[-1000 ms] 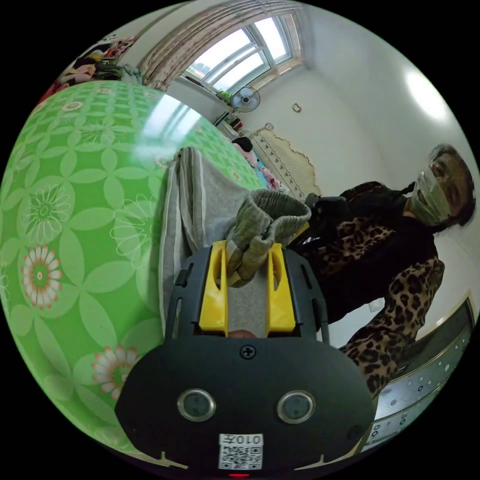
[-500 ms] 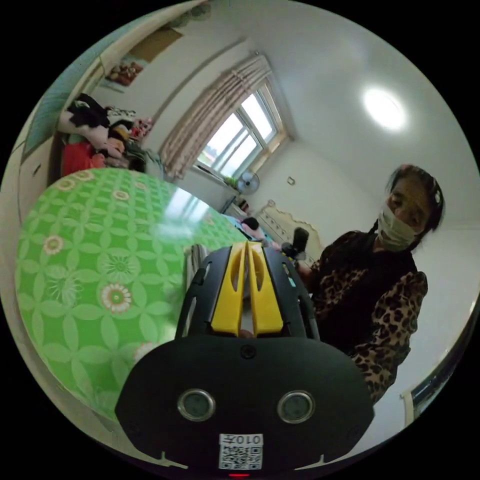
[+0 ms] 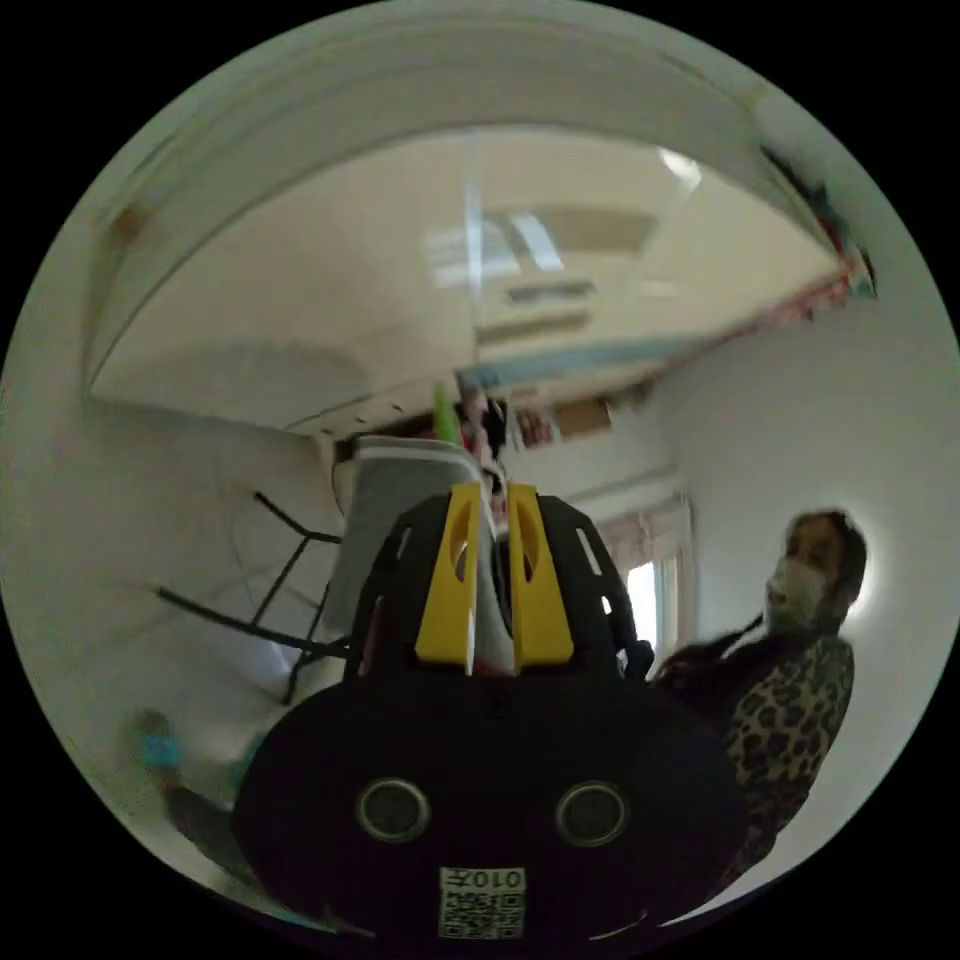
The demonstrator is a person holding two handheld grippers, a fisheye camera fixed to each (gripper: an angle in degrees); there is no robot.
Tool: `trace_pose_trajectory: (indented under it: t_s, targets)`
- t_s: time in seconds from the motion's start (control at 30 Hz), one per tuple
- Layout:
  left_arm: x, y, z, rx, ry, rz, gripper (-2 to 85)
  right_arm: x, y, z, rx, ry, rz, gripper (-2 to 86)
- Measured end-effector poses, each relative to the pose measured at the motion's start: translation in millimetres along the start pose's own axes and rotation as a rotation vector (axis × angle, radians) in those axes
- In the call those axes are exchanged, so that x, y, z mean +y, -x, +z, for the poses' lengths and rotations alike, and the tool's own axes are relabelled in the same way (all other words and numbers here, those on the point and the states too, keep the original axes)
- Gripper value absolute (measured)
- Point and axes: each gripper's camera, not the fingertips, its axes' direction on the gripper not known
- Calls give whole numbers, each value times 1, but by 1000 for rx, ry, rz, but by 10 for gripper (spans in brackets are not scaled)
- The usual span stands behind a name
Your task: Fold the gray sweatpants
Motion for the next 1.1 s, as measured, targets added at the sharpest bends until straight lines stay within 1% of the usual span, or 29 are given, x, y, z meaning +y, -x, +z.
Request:
trace_pose_trajectory:
  t_s: [0.03,0.07,0.1,0.13,0.17,0.23,0.3,0.37,0.43,0.5,0.53,0.6,0.67,0.8,0.9,0.97,1.0,1.03,1.1]
  targets:
    - [26,21,-24,15,-59,-112,63,14,-35,2,-100,12,109,81]
    - [51,39,-36,28,-70,-220,76,24,-54,4,-146,11,173,82]
    - [63,48,-39,35,-70,-271,83,48,-92,9,-207,4,312,86]
    - [85,62,-39,65,-70,-365,95,78,-131,19,-242,1,451,93]
    - [102,75,-31,130,-46,-448,106,94,-150,26,-255,7,526,96]
    - [115,86,-15,207,-29,-513,121,157,-219,62,-368,36,773,110]
    - [115,89,-3,256,-71,-530,132,193,-255,92,-454,10,869,114]
    - [101,82,17,369,-104,-503,143,212,-278,121,-540,-13,891,116]
    - [85,68,26,372,-93,-450,149,219,-295,162,-644,-36,874,113]
    - [73,54,30,373,-93,-420,151,215,-298,192,-668,9,841,97]
    - [68,45,31,365,-101,-414,148,220,-302,197,-619,-2,844,70]
    - [64,27,28,326,-115,-384,142,228,-310,211,-541,55,823,39]
    - [60,-2,24,281,-116,-328,135,247,-325,213,-544,16,830,25]
    - [56,-52,20,191,-82,-229,130,342,-384,203,-621,-184,975,16]
    - [56,-87,30,90,-2,-172,126,394,-403,208,-599,-189,998,21]
    - [62,-106,33,2,11,-170,124,405,-401,214,-630,-228,934,28]
    - [63,-110,33,-1,17,-165,123,398,-395,222,-734,-261,834,33]
    - [66,-118,32,-11,19,-153,121,386,-386,234,-887,-285,699,39]
    - [71,-133,28,-77,11,-149,119,372,-373,249,-999,-299,592,43]
